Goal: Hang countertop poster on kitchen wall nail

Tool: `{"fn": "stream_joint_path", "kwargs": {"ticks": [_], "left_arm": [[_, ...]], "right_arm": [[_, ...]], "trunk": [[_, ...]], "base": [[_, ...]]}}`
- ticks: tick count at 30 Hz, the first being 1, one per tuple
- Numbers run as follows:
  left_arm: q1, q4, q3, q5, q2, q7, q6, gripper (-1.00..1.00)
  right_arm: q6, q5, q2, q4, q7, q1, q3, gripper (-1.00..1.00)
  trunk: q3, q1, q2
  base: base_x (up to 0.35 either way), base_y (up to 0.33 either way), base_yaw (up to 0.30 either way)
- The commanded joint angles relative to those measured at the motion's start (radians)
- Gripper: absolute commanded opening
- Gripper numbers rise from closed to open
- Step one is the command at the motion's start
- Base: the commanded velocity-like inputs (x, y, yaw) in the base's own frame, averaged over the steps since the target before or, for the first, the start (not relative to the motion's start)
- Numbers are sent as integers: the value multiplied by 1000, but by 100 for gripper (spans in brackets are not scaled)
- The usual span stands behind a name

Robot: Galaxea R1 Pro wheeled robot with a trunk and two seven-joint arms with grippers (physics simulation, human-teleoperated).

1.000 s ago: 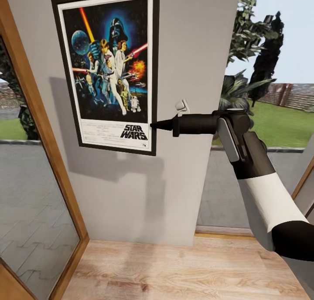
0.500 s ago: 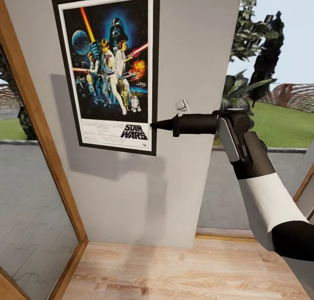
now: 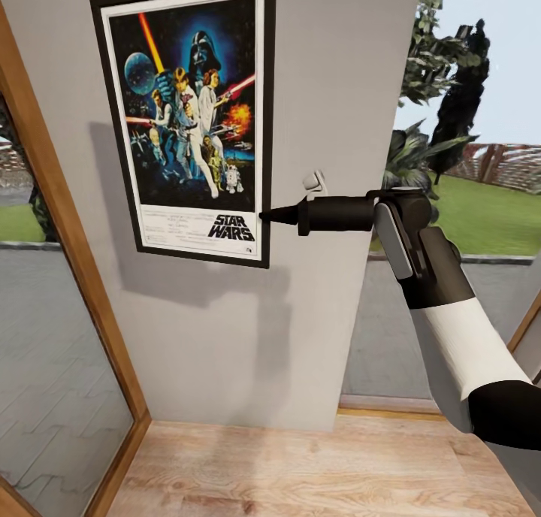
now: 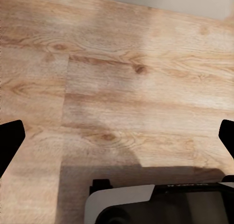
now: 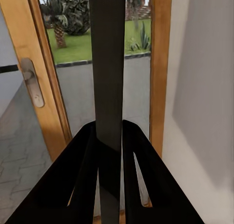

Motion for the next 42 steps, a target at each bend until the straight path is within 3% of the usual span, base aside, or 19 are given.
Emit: {"fn": "stream_joint_path", "kwargs": {"ticks": [1, 30, 42], "left_arm": [[0, -1, 3, 0, 2, -6, -1, 100], [0, -1, 3, 0, 10, -7, 0, 100], [0, -1, 4, 0, 10, -7, 0, 100]], "right_arm": [[6, -4, -1, 0, 1, -1, 1, -100], [-11, -1, -1, 1, 1, 0, 2, -100], [-25, -3, -14, 2, 1, 3, 3, -100]], "trunk": [[-2, 1, -2], [-2, 1, -2], [-2, 1, -2]], "base": [[17, 0, 0], [43, 0, 0], [0, 0, 0]]}}
